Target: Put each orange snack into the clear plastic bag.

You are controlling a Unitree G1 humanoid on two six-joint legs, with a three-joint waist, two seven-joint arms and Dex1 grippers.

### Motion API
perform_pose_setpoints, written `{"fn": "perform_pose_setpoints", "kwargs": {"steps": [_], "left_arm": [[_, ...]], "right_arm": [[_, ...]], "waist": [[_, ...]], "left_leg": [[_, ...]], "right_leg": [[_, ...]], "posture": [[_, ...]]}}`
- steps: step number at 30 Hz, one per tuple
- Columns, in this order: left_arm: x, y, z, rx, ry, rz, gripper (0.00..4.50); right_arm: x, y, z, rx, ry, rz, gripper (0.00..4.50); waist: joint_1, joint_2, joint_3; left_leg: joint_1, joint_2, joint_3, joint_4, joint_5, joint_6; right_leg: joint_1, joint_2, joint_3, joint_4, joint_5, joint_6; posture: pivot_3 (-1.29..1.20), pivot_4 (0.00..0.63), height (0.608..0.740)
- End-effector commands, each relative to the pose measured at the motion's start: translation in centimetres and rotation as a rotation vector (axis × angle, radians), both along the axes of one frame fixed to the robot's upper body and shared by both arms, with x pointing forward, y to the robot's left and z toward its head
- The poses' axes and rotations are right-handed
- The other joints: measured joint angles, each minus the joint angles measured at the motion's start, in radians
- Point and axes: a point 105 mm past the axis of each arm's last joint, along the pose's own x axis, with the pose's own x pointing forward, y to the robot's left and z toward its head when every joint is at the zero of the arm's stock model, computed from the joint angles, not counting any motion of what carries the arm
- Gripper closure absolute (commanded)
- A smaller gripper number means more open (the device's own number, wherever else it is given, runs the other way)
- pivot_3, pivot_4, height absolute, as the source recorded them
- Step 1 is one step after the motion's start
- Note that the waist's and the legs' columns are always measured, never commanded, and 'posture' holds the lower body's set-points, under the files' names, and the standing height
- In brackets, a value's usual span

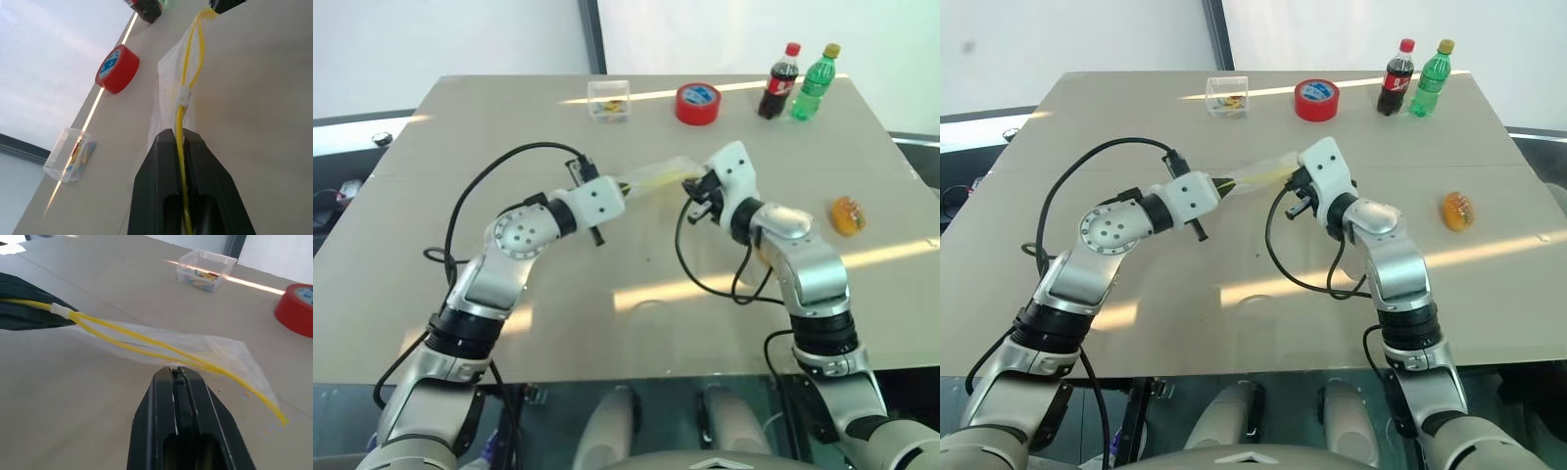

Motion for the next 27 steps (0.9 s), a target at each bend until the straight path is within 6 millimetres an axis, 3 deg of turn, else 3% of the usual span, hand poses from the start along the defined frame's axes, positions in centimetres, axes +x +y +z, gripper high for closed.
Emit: {"fn": "perform_pose_setpoints", "kwargs": {"steps": [1,19,27], "left_arm": [[0.0,0.1,1.9,-0.016,-0.069,-0.006,4.50],[-1.4,-1.2,1.8,-0.022,-0.086,-0.089,4.50],[-2.9,-1.9,1.0,0.017,-0.108,-0.196,4.50]], "right_arm": [[-0.6,1.1,2.0,0.042,-0.055,0.038,4.47],[0.0,2.7,2.1,0.131,-0.001,0.062,4.47],[1.6,2.9,0.9,0.360,0.167,-0.003,4.47]], "waist": [[0.000,0.000,0.000],[-0.001,0.000,0.000],[-0.001,0.000,0.000]], "left_leg": [[0.000,0.000,0.000,0.000,0.000,0.000],[0.000,0.000,0.000,0.000,0.000,0.000],[0.000,0.001,0.000,0.000,0.000,0.000]], "right_leg": [[0.000,0.000,0.000,0.000,0.000,0.000],[0.000,0.000,0.000,0.000,0.000,0.000],[0.000,0.000,0.000,0.000,0.000,0.000]], "posture": [[0.00,0.150,0.740],[0.00,0.150,0.740],[0.00,0.150,0.740]]}}
